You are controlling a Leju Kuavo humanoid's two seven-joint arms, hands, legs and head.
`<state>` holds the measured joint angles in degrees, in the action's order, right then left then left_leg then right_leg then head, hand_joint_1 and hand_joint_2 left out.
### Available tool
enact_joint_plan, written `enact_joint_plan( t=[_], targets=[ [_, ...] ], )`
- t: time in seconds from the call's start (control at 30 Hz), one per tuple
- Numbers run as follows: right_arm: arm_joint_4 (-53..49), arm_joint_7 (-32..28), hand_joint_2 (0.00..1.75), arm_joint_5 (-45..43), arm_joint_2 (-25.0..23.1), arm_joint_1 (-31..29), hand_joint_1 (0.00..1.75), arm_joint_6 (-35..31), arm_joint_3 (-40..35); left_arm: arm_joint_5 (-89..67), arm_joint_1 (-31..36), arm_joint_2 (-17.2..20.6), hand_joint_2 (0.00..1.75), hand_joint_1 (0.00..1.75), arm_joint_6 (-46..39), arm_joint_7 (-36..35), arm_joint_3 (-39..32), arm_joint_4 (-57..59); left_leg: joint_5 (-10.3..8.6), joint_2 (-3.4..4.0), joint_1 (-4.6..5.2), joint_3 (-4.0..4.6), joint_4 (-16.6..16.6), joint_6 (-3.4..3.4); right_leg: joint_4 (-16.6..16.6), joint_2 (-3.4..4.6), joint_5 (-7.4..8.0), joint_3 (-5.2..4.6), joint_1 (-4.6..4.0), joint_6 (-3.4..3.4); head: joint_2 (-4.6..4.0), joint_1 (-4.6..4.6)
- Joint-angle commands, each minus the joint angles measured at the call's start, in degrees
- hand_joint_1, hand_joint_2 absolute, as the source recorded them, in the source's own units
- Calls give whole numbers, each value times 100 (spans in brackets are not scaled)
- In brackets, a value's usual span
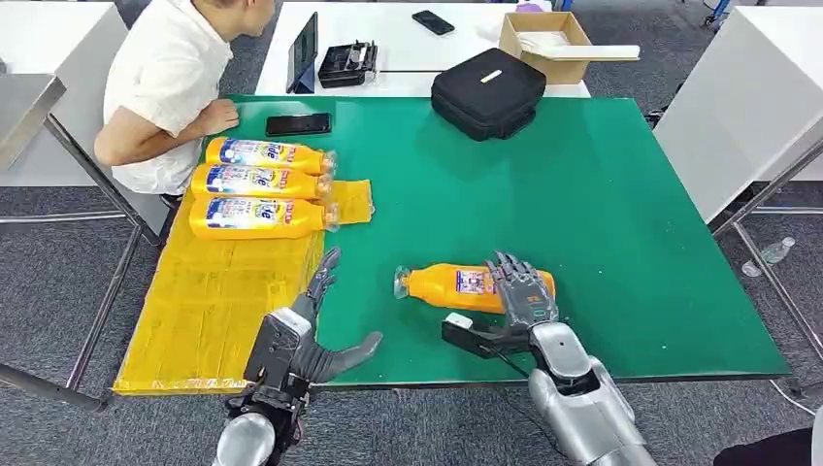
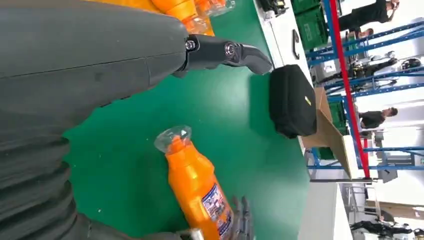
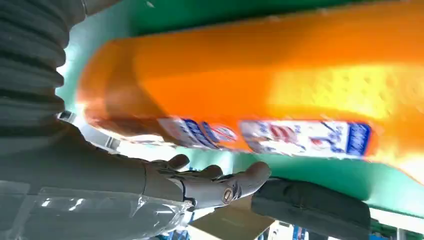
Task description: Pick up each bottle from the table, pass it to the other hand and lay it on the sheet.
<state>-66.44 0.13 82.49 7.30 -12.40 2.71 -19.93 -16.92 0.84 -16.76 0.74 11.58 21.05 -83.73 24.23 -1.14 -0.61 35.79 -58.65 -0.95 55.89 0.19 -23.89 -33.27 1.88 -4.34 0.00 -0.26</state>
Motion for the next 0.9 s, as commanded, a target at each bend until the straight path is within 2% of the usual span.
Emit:
enact_joint_plan(
  t=[0.03,0.13,0.27,0.9],
  targets=[
    [1113,186,175,198,-222,-458,0,140,117,-83,-67,-324,175,0,-52,-41,-28,69,6,9,-6,-12,0,1,-6,-1,-3,15,-10,21,0,0],
    [1064,201,175,213,-117,-372,0,132,209,-91,-86,-324,175,0,-48,-43,-36,63,11,11,-6,-22,1,-1,-8,-2,-7,26,-12,28,0,0],
    [1163,232,175,353,-218,-492,0,23,417,-90,-78,-324,175,0,-57,-43,-30,101,2,-2,-5,-9,-1,-1,-5,-8,-3,14,-7,15,0,0],
    [1258,269,175,398,-291,-599,0,-39,519,-89,-66,-324,175,0,-57,-43,-26,119,4,6,-5,-15,1,-1,-6,-3,-3,19,-9,21,0,0]
  ],
)
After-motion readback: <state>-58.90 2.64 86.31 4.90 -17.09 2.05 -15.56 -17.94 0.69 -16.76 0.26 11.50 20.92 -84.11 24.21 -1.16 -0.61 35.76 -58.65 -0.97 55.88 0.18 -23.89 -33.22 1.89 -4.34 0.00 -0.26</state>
